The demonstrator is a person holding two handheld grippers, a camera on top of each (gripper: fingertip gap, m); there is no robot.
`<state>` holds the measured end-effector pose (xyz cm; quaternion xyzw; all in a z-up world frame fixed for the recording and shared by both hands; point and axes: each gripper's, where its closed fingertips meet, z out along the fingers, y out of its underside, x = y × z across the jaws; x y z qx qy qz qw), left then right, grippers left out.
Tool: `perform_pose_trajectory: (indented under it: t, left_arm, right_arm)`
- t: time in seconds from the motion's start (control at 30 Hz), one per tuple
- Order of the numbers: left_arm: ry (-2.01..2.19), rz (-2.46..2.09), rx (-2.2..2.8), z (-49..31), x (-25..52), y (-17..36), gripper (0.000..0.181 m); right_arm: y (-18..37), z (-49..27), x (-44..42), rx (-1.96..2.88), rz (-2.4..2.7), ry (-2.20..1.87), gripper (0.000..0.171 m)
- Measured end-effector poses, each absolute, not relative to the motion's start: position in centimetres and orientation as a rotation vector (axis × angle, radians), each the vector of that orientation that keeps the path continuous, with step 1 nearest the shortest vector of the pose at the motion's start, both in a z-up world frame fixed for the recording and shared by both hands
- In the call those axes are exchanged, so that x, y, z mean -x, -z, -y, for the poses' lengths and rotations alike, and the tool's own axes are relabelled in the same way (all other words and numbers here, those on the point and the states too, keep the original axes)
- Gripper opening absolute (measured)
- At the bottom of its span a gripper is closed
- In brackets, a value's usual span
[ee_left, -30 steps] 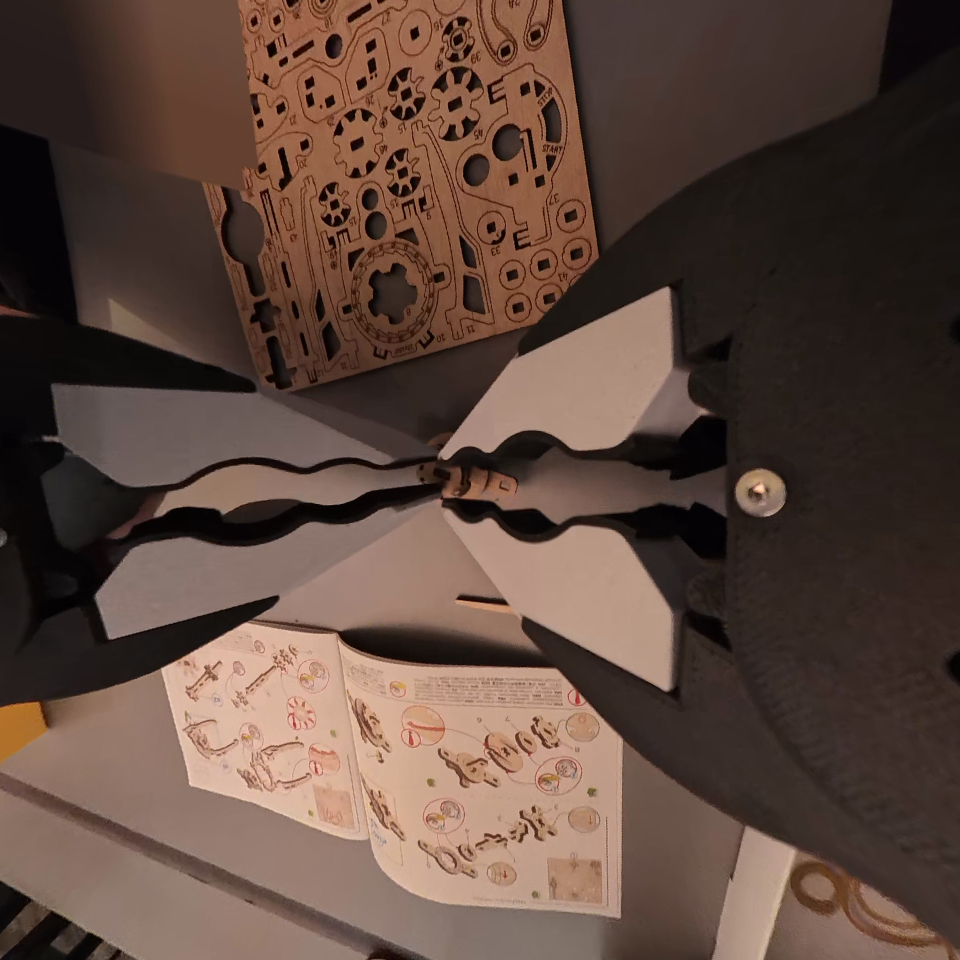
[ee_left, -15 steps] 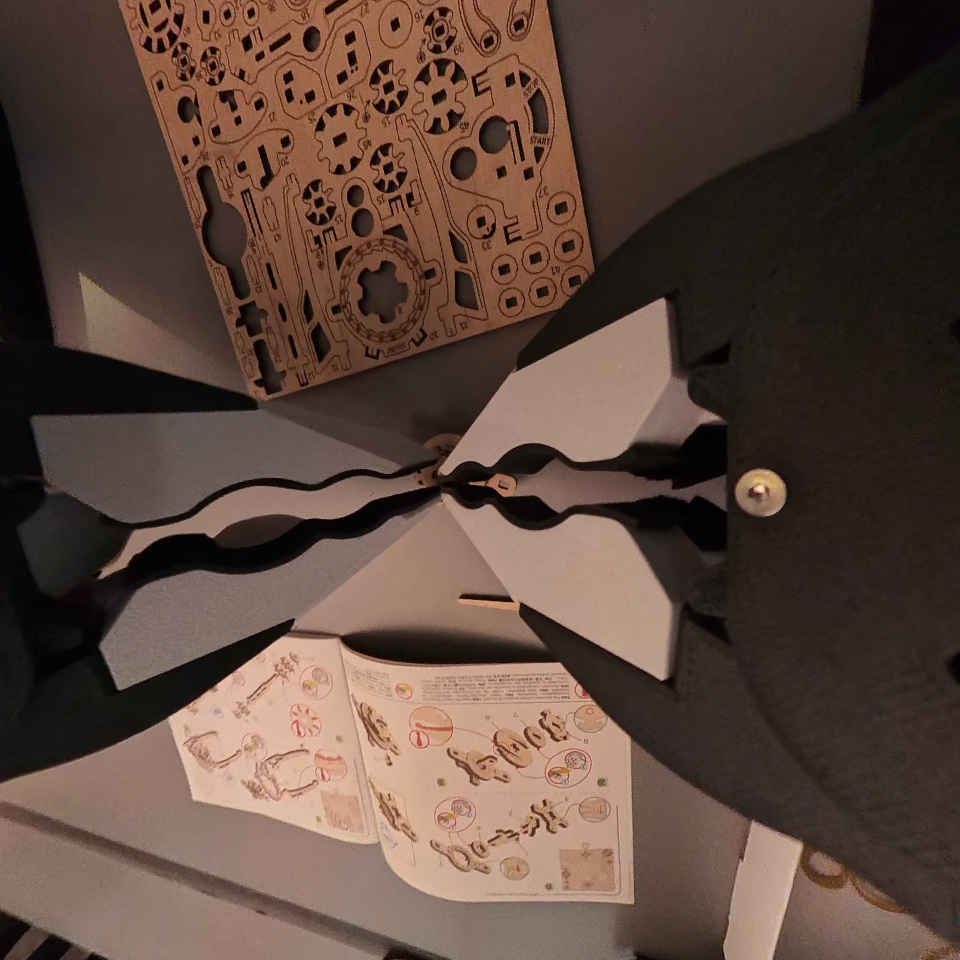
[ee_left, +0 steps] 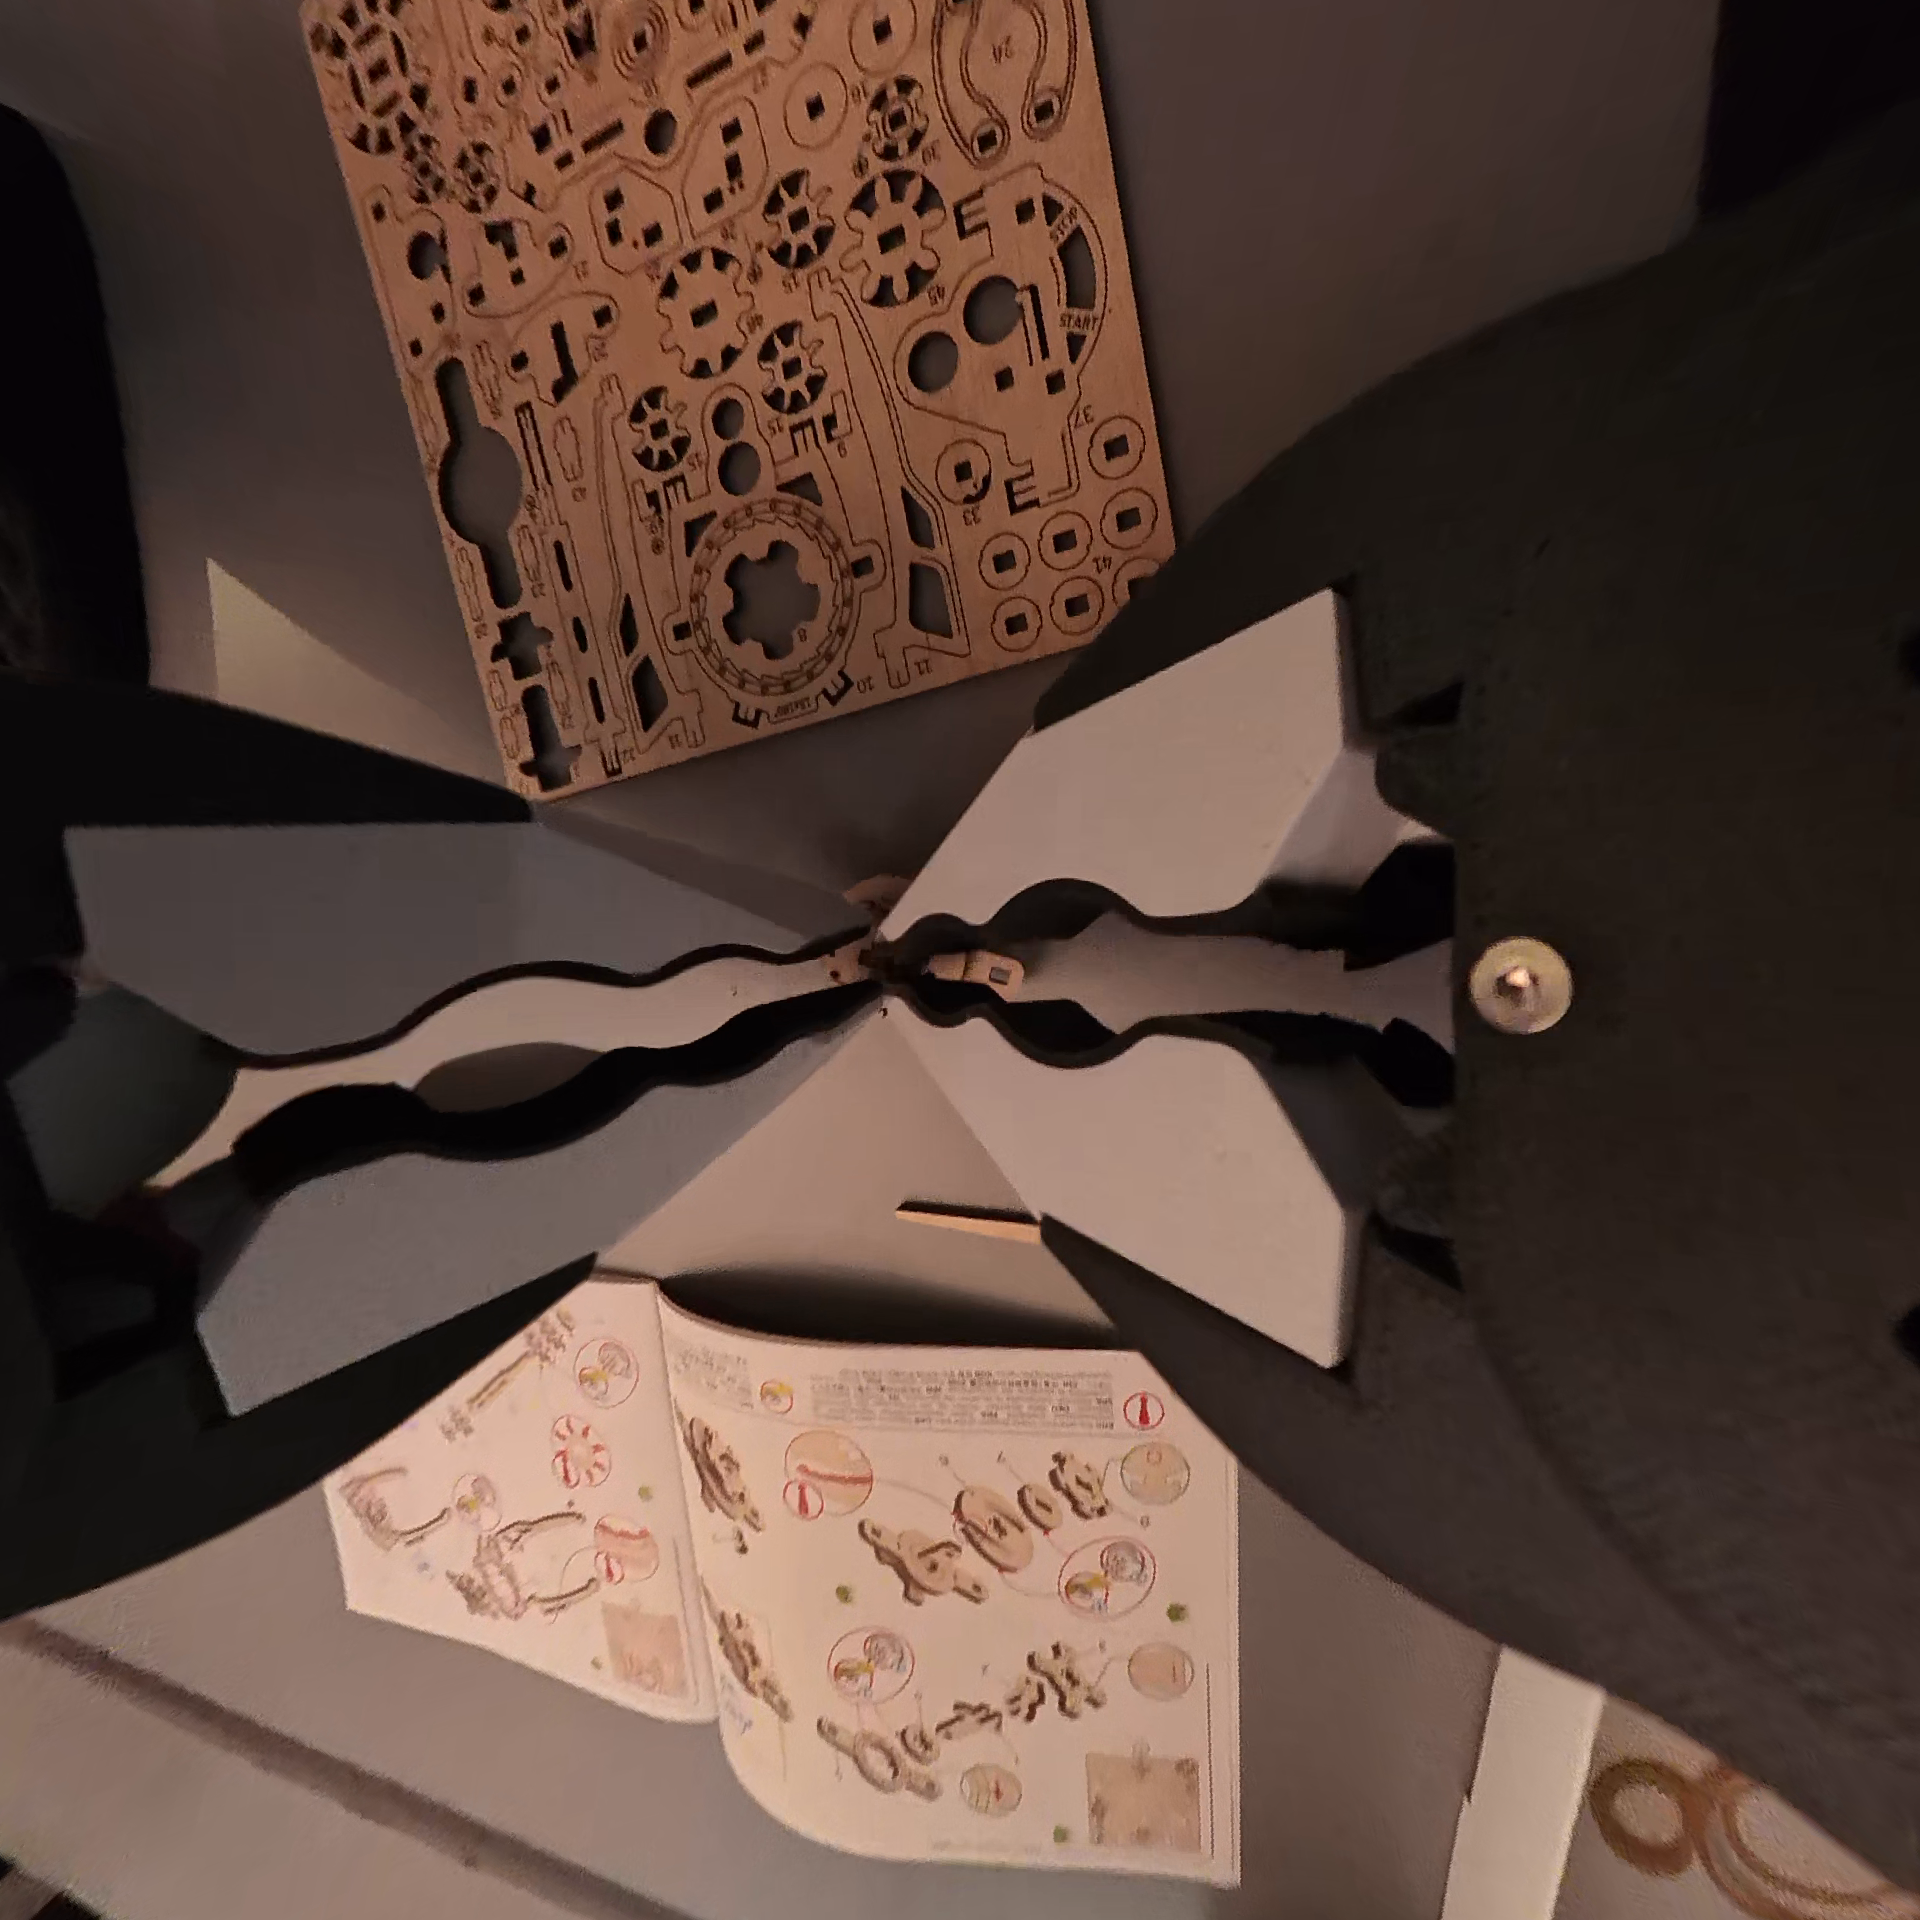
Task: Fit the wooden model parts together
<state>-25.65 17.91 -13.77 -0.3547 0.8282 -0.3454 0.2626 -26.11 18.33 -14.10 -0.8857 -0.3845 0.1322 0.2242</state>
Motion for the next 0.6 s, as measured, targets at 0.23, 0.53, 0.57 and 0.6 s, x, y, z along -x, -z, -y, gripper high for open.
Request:
perform_pose_trajectory:
  t: [0.23, 0.53, 0.57, 0.6]
  left_arm:
    - [1.006, -2.277, 0.984, -17.74, 25.7, 13.75, 0.007]
    - [1.039, -2.272, 1.03, -17.87, 25.59, 13.91, 0.004]
    - [1.04, -2.262, 1.038, -17.96, 25.5, 13.91, 0.0]
    - [1.032, -2.254, 1.038, -18.06, 25.43, 13.92, 0.0]
  right_arm:
    - [14.12, -18.3, 26.08, 2.427, 1.063, -0.382, 0.011]
    - [14.19, -18.53, 26.03, 2.432, 1.056, -0.416, 0.009]
    - [14.19, -18.52, 26.04, 2.432, 1.057, -0.419, 0.009]
    - [14.19, -18.5, 26.05, 2.436, 1.056, -0.419, 0.009]
